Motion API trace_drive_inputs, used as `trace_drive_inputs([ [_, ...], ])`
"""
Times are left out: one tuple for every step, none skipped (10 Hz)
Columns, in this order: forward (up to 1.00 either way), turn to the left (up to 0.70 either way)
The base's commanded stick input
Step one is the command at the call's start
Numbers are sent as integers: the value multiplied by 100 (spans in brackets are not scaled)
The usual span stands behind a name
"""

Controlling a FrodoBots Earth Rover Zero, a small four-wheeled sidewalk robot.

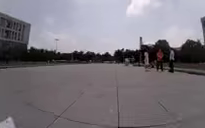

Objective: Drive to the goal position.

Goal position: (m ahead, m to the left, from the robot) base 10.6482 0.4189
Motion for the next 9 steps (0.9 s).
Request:
trace_drive_inputs([
  [70, 0],
  [70, 0],
  [70, 0],
  [70, 0],
  [70, 0],
  [70, 0],
  [70, 0],
  [70, 0],
  [70, 0],
])
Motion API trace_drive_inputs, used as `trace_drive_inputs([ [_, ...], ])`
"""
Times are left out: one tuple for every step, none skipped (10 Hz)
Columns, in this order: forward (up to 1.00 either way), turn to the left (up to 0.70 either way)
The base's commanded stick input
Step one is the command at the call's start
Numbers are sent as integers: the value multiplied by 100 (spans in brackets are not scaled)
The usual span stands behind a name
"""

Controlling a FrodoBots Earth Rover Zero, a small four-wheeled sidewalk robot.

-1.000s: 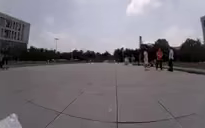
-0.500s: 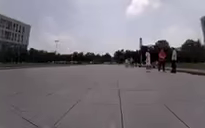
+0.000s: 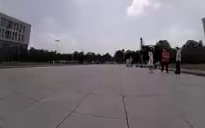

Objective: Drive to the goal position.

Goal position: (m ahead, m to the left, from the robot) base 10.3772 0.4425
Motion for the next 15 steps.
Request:
trace_drive_inputs([
  [70, 0],
  [70, 0],
  [70, 0],
  [70, 0],
  [70, 0],
  [70, 0],
  [70, 0],
  [70, 0],
  [70, 0],
  [70, 0],
  [70, 0],
  [70, 0],
  [70, 0],
  [70, 0],
  [70, 0],
])
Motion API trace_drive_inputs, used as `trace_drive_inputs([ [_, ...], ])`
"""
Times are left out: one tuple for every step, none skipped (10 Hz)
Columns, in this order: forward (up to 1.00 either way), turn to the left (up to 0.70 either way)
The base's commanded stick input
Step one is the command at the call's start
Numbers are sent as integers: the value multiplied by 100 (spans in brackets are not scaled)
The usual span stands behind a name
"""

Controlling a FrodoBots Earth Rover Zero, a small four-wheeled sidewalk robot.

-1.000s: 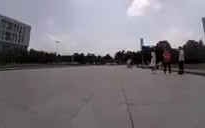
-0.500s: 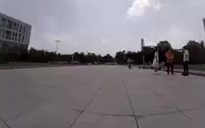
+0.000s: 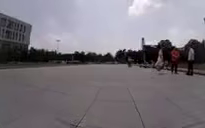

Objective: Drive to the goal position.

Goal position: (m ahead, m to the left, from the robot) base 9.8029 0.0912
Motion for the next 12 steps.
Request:
trace_drive_inputs([
  [70, 0],
  [70, 0],
  [70, 0],
  [70, 0],
  [70, 0],
  [70, 0],
  [70, 0],
  [70, 0],
  [70, 0],
  [70, 0],
  [70, 0],
  [70, 0],
])
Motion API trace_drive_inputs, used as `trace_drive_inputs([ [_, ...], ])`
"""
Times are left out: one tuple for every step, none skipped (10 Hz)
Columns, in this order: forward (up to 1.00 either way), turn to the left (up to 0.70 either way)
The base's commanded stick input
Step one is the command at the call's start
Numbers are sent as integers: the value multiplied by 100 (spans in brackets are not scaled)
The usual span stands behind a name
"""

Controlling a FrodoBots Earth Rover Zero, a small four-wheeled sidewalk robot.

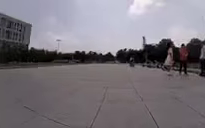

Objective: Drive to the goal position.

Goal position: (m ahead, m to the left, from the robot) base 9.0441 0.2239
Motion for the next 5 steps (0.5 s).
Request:
trace_drive_inputs([
  [70, 0],
  [70, 0],
  [70, 0],
  [70, 0],
  [70, 0],
])
